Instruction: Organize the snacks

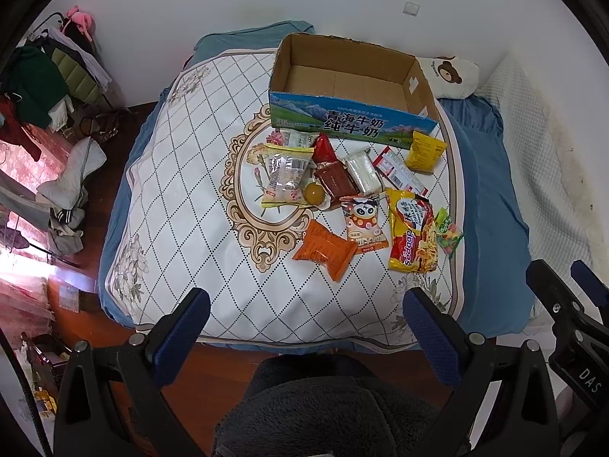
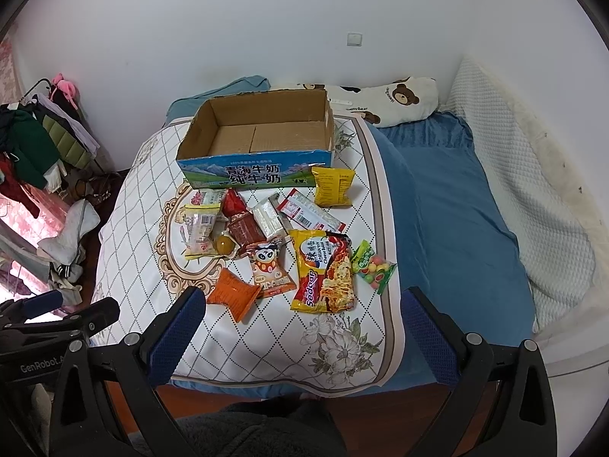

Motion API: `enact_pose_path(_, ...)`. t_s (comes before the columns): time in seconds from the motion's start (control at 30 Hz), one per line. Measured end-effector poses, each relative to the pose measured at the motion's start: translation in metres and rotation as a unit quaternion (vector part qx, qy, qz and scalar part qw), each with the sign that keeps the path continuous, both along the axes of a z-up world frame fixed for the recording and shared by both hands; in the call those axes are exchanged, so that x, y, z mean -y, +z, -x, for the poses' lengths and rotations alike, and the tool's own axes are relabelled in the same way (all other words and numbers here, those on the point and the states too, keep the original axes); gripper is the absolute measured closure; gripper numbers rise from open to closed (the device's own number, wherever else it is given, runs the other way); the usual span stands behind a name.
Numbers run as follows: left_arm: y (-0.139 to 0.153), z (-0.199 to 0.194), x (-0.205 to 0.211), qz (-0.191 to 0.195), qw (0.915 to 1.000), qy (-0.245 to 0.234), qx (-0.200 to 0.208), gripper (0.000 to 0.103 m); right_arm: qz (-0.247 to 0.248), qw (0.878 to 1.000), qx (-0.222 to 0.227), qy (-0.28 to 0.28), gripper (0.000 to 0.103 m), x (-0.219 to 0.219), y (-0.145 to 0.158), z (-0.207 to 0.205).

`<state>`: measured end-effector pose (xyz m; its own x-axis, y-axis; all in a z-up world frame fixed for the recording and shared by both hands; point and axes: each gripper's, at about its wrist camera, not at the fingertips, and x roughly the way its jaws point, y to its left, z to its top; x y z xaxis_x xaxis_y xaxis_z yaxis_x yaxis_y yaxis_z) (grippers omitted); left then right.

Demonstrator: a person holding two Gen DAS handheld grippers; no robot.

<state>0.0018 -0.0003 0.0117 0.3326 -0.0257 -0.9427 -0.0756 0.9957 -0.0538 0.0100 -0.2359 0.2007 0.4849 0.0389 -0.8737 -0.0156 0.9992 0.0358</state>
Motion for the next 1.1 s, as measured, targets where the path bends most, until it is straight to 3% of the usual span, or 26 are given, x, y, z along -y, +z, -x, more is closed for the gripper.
enact_pose_path(1.1,0.0094,0.0028,-0.0010,0.000,1.0000,0.001,0.007,0.000,-0.004,1.000,0.001,-0.001,0.000,-0.0010,0.0041,0.0061)
